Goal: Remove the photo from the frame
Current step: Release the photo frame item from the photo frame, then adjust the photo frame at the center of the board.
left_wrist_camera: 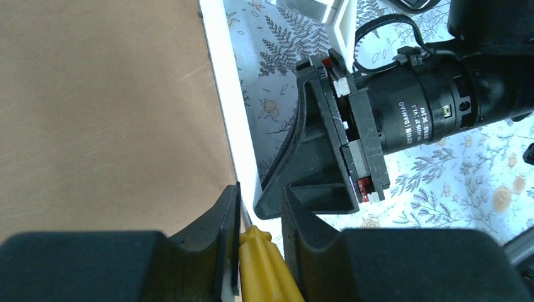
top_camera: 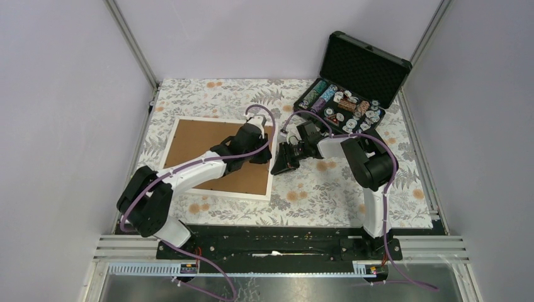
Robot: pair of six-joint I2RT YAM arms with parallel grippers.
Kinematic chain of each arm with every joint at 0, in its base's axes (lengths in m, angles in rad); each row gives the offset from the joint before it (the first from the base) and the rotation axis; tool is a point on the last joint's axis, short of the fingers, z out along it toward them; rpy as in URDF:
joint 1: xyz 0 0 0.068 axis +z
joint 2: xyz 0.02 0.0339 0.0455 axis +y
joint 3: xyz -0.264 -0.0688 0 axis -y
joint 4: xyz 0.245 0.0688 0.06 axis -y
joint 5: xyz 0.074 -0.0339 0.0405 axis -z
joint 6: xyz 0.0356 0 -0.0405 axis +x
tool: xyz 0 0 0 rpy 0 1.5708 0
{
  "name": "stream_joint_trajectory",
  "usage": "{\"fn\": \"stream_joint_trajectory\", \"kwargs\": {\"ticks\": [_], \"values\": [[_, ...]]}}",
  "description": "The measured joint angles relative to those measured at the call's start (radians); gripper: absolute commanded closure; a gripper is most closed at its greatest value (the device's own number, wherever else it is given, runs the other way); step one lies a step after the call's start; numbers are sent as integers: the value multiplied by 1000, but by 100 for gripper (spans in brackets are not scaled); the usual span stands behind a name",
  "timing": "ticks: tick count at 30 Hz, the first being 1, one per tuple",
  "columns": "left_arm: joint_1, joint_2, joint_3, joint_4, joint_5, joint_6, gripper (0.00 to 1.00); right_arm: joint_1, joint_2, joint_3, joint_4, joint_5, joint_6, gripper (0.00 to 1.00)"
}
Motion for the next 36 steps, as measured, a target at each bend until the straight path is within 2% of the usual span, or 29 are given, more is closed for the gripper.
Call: {"fn": "stream_joint_trajectory", "kwargs": {"ticks": [7,11,13,17,21,24,27,30,33,36], "values": [[-41,43,85,-94,-51,40,100,0,2,4,-8,1,5,72],[5,41,94,-117,17,71,100,0,1,5,-10,2,5,69],[70,34,93,-146,123,72,100,0,-1,5,-10,6,2,65],[220,-27,84,-209,420,39,100,18,-13,4,25,66,-18,49],[408,-111,109,-234,588,51,100,35,-60,2,40,171,-42,37],[553,-135,136,-220,662,54,100,40,-109,-29,47,250,-48,31],[671,-139,136,-191,715,37,100,51,-163,-77,48,321,-36,29],[774,-140,114,-132,764,-4,100,99,-187,-87,39,406,-18,25],[851,-143,76,-78,800,-47,100,184,-198,-84,35,497,0,25],[880,-157,39,-48,826,-79,100,245,-201,-68,15,592,13,28]]}}
